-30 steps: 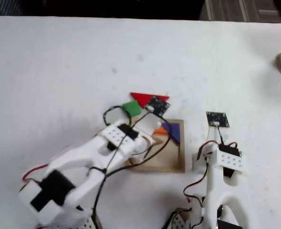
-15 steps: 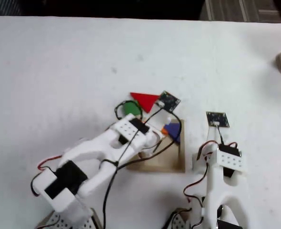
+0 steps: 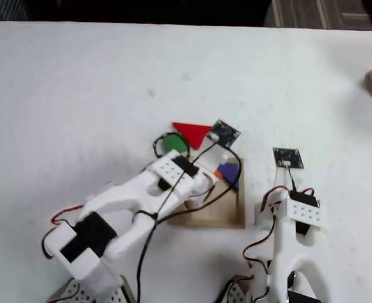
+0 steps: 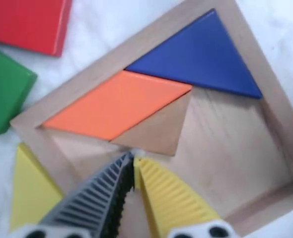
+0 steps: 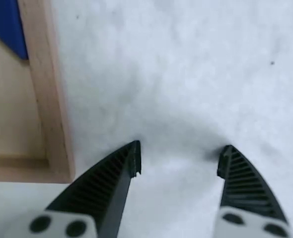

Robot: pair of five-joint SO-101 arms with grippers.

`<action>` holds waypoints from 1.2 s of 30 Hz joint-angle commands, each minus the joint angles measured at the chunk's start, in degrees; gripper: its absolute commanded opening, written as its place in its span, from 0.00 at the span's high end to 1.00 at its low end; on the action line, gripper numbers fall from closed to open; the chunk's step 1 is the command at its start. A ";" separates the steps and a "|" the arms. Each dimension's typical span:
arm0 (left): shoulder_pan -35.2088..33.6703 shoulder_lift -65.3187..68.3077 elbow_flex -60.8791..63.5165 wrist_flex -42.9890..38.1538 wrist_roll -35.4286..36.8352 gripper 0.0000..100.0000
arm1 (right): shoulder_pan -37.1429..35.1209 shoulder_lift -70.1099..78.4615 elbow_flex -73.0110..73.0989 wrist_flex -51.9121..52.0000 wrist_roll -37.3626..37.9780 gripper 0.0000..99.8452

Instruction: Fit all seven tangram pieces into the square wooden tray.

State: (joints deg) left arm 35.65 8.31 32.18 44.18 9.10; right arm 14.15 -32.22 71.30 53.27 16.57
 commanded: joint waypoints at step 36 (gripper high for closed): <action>-32.75 -19.82 5.27 13.89 -3.96 0.98 | 0.57 0.75 0.18 -1.89 0.79 0.76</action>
State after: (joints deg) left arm 5.23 -8.92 36.31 59.74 8.66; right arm 14.15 -32.22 71.30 53.27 16.57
